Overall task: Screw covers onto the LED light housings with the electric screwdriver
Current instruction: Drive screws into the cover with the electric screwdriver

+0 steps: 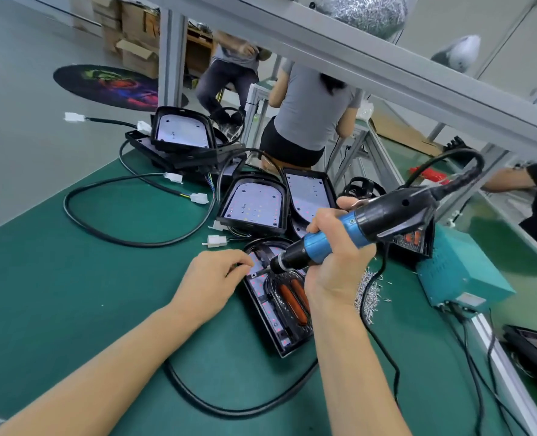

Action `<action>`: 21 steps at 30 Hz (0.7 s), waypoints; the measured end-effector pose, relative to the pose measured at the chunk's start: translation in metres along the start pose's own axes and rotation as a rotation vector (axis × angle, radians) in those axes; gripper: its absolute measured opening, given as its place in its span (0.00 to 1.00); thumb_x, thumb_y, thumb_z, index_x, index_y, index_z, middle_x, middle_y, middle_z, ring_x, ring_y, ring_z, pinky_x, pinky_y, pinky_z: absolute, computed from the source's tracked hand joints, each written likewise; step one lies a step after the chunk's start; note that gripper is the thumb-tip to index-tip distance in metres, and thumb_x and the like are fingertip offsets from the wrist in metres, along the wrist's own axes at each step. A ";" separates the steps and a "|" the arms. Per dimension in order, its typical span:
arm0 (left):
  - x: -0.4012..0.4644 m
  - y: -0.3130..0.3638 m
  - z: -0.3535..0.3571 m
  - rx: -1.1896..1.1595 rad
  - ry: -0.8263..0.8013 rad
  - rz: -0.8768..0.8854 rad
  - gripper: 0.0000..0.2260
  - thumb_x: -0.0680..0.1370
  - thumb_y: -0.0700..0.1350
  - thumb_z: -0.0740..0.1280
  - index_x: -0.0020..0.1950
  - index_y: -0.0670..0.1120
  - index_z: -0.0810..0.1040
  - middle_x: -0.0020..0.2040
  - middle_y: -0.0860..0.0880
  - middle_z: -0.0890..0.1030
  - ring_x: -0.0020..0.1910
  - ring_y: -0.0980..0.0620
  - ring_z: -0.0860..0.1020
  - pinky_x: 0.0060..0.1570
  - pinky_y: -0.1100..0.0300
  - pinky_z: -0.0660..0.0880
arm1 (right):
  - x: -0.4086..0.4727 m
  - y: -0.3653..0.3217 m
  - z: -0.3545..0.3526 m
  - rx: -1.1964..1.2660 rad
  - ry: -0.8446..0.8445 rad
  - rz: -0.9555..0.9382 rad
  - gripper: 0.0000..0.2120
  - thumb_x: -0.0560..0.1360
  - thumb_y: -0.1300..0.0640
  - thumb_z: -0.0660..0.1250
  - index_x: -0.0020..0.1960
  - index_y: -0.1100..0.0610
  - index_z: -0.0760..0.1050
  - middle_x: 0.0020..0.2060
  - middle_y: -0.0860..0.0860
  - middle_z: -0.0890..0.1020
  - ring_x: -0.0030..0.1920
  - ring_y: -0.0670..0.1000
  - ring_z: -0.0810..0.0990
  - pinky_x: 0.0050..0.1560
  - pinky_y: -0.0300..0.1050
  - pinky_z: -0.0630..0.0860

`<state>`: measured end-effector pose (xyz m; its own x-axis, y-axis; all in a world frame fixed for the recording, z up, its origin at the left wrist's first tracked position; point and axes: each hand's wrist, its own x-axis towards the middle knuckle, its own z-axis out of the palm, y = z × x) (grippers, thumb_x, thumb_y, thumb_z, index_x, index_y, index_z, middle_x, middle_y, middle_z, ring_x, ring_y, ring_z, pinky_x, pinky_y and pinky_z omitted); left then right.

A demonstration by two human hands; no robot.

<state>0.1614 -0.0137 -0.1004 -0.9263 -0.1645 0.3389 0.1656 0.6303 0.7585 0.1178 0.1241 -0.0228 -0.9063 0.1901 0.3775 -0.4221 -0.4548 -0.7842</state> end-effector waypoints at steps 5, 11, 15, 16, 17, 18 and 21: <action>0.003 0.004 -0.002 0.245 -0.079 0.038 0.07 0.78 0.45 0.65 0.52 0.51 0.83 0.49 0.55 0.83 0.47 0.52 0.77 0.47 0.58 0.70 | 0.001 0.004 0.003 0.006 -0.037 0.005 0.13 0.65 0.70 0.68 0.42 0.54 0.74 0.28 0.51 0.74 0.28 0.51 0.72 0.33 0.42 0.73; 0.009 0.010 -0.003 0.446 -0.134 0.017 0.10 0.80 0.49 0.60 0.54 0.52 0.80 0.55 0.56 0.79 0.54 0.49 0.77 0.49 0.56 0.73 | -0.002 0.006 0.004 -0.026 -0.036 0.005 0.13 0.64 0.70 0.67 0.42 0.56 0.73 0.27 0.53 0.73 0.28 0.49 0.72 0.33 0.37 0.73; 0.012 0.014 -0.002 0.566 -0.214 0.030 0.11 0.81 0.48 0.56 0.54 0.49 0.78 0.54 0.53 0.78 0.54 0.48 0.76 0.50 0.55 0.73 | -0.003 0.004 0.004 -0.009 -0.035 0.036 0.13 0.65 0.70 0.67 0.38 0.53 0.75 0.29 0.54 0.72 0.28 0.49 0.72 0.33 0.38 0.73; 0.013 0.016 -0.002 0.609 -0.221 0.045 0.11 0.81 0.47 0.56 0.53 0.49 0.78 0.54 0.53 0.77 0.53 0.48 0.76 0.49 0.55 0.73 | -0.003 0.004 0.004 -0.010 -0.037 0.044 0.14 0.65 0.70 0.67 0.37 0.51 0.76 0.29 0.54 0.72 0.28 0.49 0.72 0.33 0.38 0.73; 0.014 0.017 -0.001 0.648 -0.226 0.054 0.11 0.81 0.46 0.56 0.52 0.49 0.78 0.53 0.52 0.77 0.53 0.48 0.77 0.48 0.55 0.74 | -0.003 0.003 0.004 -0.011 -0.041 0.053 0.15 0.64 0.70 0.67 0.36 0.50 0.77 0.30 0.53 0.72 0.29 0.49 0.72 0.33 0.39 0.73; 0.015 0.018 -0.001 0.684 -0.234 0.056 0.10 0.81 0.45 0.56 0.52 0.49 0.78 0.53 0.52 0.78 0.53 0.48 0.77 0.47 0.56 0.74 | -0.004 0.002 0.004 -0.002 -0.050 0.058 0.15 0.64 0.70 0.67 0.36 0.49 0.77 0.29 0.52 0.73 0.29 0.49 0.72 0.33 0.39 0.73; 0.019 0.025 -0.001 0.783 -0.273 0.026 0.08 0.78 0.42 0.59 0.49 0.48 0.78 0.50 0.51 0.79 0.51 0.47 0.78 0.42 0.58 0.71 | -0.006 -0.002 0.006 -0.003 -0.046 0.051 0.13 0.64 0.69 0.67 0.41 0.53 0.75 0.29 0.51 0.73 0.29 0.50 0.71 0.33 0.39 0.72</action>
<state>0.1480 -0.0019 -0.0749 -0.9917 -0.0162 0.1277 -0.0020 0.9939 0.1106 0.1237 0.1183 -0.0206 -0.9245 0.1263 0.3596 -0.3758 -0.4600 -0.8045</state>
